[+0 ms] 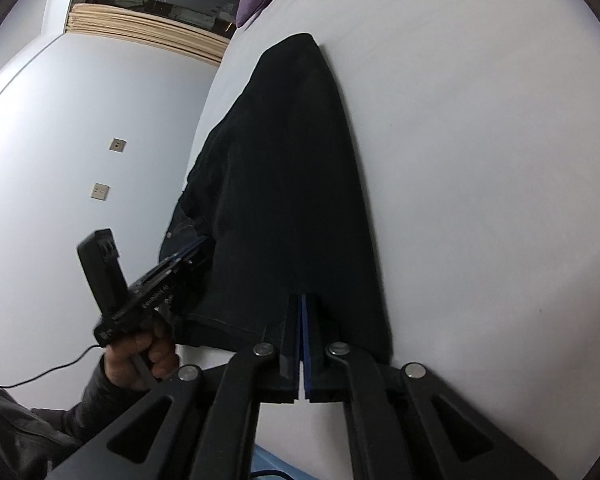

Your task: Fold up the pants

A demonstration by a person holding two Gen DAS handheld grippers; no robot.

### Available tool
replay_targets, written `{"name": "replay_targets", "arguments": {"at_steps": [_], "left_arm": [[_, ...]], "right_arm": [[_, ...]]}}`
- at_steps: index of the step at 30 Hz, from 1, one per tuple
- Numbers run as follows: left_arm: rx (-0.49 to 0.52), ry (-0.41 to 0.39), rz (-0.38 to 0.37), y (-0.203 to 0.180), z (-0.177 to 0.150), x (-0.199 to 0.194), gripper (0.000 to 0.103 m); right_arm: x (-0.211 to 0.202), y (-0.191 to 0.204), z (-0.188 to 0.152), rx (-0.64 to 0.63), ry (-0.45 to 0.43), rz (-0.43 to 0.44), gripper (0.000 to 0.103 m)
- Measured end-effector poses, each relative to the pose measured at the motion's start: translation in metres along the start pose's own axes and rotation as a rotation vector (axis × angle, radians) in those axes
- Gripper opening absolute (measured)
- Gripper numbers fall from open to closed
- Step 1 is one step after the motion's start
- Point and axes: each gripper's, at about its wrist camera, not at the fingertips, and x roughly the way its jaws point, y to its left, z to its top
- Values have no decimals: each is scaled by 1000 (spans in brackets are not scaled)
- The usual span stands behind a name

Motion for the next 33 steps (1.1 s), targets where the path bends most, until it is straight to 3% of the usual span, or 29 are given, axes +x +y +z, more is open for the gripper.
{"name": "replay_targets", "arguments": {"at_steps": [10, 18, 23, 24, 26, 30, 33], "left_arm": [[-2, -23, -24, 9, -7, -3, 12], [-78, -58, -94, 27, -20, -21, 13], [-147, -67, -84, 50, -48, -49, 13], [-172, -81, -70, 58, -57, -61, 13], [-217, -117, -73, 70, -71, -80, 13], [-376, -201, -99, 104, -107, -120, 13], [-559, -217, -131, 140, -136, -135, 13]], "right_arm": [[0, 7, -8, 7, -105, -47, 0], [-5, 10, -18, 66, -195, -78, 0], [-17, 33, -35, 67, -236, -178, 1], [-20, 42, -41, 54, -244, -195, 7], [-24, 54, -48, 43, -254, -175, 20], [-18, 92, -39, -40, -269, -61, 21], [10, 118, -18, -94, -225, 42, 34]]}}
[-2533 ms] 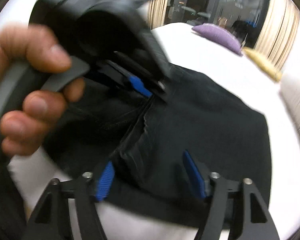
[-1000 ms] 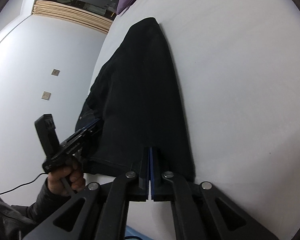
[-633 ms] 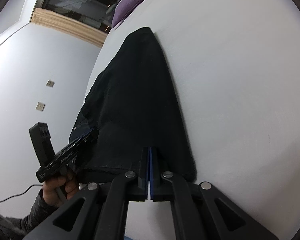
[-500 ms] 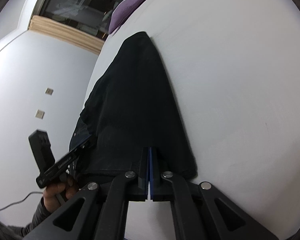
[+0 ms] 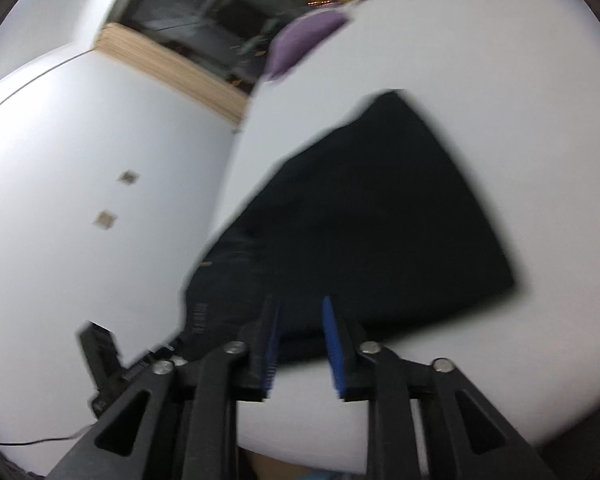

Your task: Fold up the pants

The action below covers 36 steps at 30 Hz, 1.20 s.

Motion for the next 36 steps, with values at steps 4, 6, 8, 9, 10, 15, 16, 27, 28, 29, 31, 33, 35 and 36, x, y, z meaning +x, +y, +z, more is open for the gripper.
{"name": "replay_targets", "arguments": {"at_steps": [4, 6, 8, 9, 10, 15, 16, 27, 28, 29, 31, 33, 35, 36], "left_arm": [[-183, -36, -15, 43, -4, -20, 31], [-308, -66, -62, 66, -10, -27, 82], [-397, -83, -69, 81, -15, -31, 85], [-428, -62, -91, 87, -17, -29, 85], [-449, -51, -106, 92, -18, -29, 85], [-578, -34, -171, 116, -25, -21, 85], [-588, -50, -181, 122, -23, -21, 85], [-780, -128, -334, 178, -10, -1, 85], [-789, -126, -343, 177, -11, -2, 84], [-796, -124, -348, 178, -2, 6, 83], [-808, -112, -345, 184, 0, 5, 65], [-812, -101, -330, 187, 0, 6, 45], [-811, -101, -319, 186, 1, 6, 37], [-804, -107, -311, 185, 2, 3, 32]], "right_arm": [[56, 7, 15, -23, 98, 78, 41], [82, -9, 15, 40, 149, 66, 56], [88, -28, 7, 73, 157, 33, 43], [83, -34, 4, 69, 138, 34, 29], [78, -39, 2, 82, 135, 38, 26], [50, -53, -9, 150, 113, 37, 28], [46, -55, -11, 163, 106, 37, 28], [40, -49, -16, 191, 90, 65, 33], [41, -48, -15, 189, 91, 66, 33], [41, -45, -14, 185, 92, 66, 33], [41, -37, -11, 172, 95, 66, 33], [40, -32, -7, 156, 101, 73, 33], [49, -18, 3, 126, 118, 65, 33], [51, -14, 7, 109, 128, 64, 33]]}}
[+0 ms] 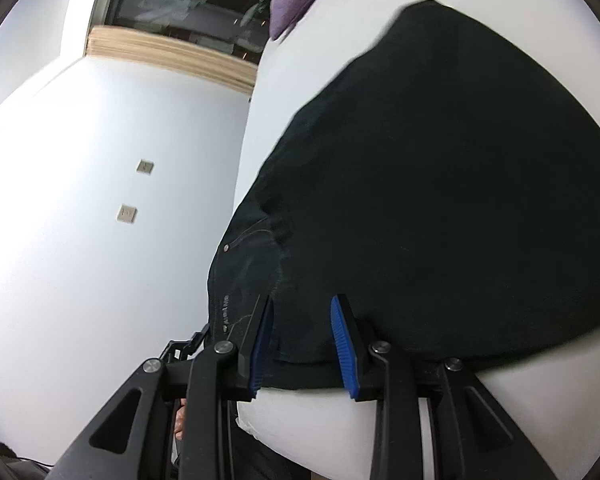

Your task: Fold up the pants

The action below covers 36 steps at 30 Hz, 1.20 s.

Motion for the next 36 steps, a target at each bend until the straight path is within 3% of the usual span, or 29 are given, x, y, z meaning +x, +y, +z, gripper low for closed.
{"name": "replay_targets", "arguments": {"at_steps": [5, 8, 14, 16, 17, 22, 27, 30, 31, 32, 33, 35, 36], "left_arm": [[138, -45, 37, -33, -6, -10, 20], [235, -70, 35, -60, -10, -17, 17], [429, -101, 61, -106, -23, -15, 16], [479, -102, 71, -118, -27, -11, 15], [509, -101, 77, -126, -31, -8, 15], [656, -88, 83, -157, -52, 7, 15], [864, -33, 83, -191, -93, 35, 14], [960, 13, 90, -207, -121, 59, 13], [998, 31, 95, -212, -132, 69, 13], [1038, 44, 101, -219, -144, 75, 13], [1093, 63, 116, -222, -158, 86, 13], [1162, 93, 137, -225, -179, 106, 13], [1200, 114, 156, -222, -191, 117, 13]], "right_arm": [[36, 37, 25, -110, 93, -60, 33], [67, 53, 37, -178, 173, -93, 23], [117, 47, 66, -142, 245, -151, 20], [130, 41, 68, -134, 270, -174, 7], [134, 38, 69, -133, 276, -191, 0], [141, 33, 70, -130, 287, -193, 0], [151, 40, 68, -178, 268, -227, 0], [141, 35, 76, -132, 274, -127, 0], [133, 33, 79, -100, 269, -97, 4], [119, 30, 85, -67, 242, -53, 25], [104, 27, 91, -39, 206, -3, 53], [74, 22, 105, 6, 136, 109, 76], [62, 22, 112, 12, 121, 145, 82]]}}
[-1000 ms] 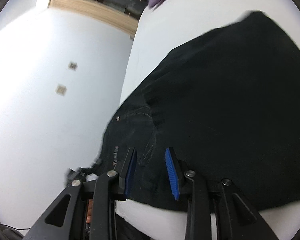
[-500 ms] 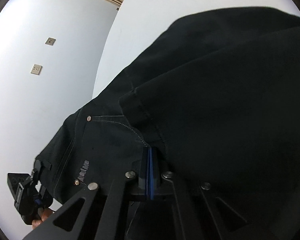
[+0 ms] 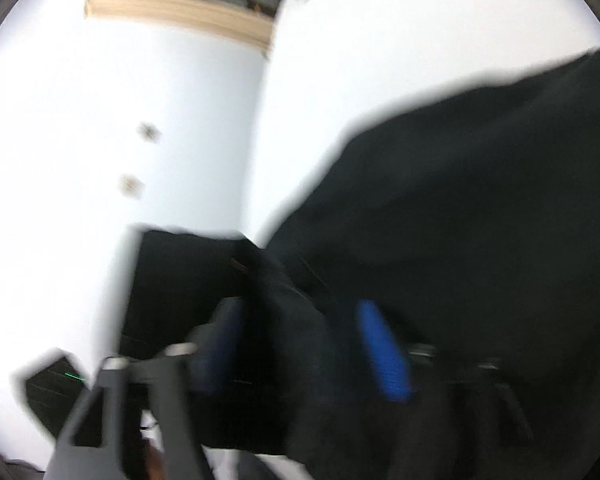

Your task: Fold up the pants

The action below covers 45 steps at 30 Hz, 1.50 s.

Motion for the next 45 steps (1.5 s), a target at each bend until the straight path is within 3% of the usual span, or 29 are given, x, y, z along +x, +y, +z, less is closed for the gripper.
{"name": "replay_targets", "arguments": {"at_steps": [3, 10, 13, 16, 18, 21, 27, 29, 31, 34, 35, 36, 38, 41, 45], "left_arm": [[75, 61, 14, -26, -14, 33, 13], [281, 115, 98, -71, -44, 70, 13], [334, 121, 119, -75, -58, 71, 13], [376, 130, 133, -89, -65, 81, 13], [394, 133, 136, -97, -67, 90, 13], [402, 140, 125, -103, -67, 96, 13], [440, 142, 95, -118, -69, 96, 13], [459, 140, 79, -127, -70, 99, 13], [478, 139, 67, -130, -69, 99, 12], [499, 148, 51, -139, -74, 104, 11], [505, 150, 49, -139, -75, 105, 11], [507, 153, 49, -138, -75, 105, 11], [498, 161, 46, -130, -77, 100, 11], [490, 167, 41, -135, -80, 102, 10], [500, 156, 37, -139, -81, 102, 10]], "right_arm": [[-15, 13, 6, -54, -3, 16, 93], [5, 11, 10, -165, 119, -107, 94], [1, -1, 16, -137, 142, -79, 92], [13, 6, 20, -182, 151, -83, 77], [8, 6, 29, -198, 171, -116, 44], [4, 1, 28, -198, 150, -148, 20], [-38, -7, 20, -183, 31, -165, 3], [-51, -16, 22, -147, 15, -150, 3], [-59, -23, 21, -138, 33, -132, 3], [-64, -21, 21, -126, 35, -89, 12], [-70, -21, 22, -129, 19, -81, 28], [-78, -23, 22, -125, -7, -67, 53], [-91, -30, 22, -82, -72, -35, 81], [-91, -33, 22, -47, -76, -14, 85], [-59, -25, 16, -95, 42, -116, 85]]}}
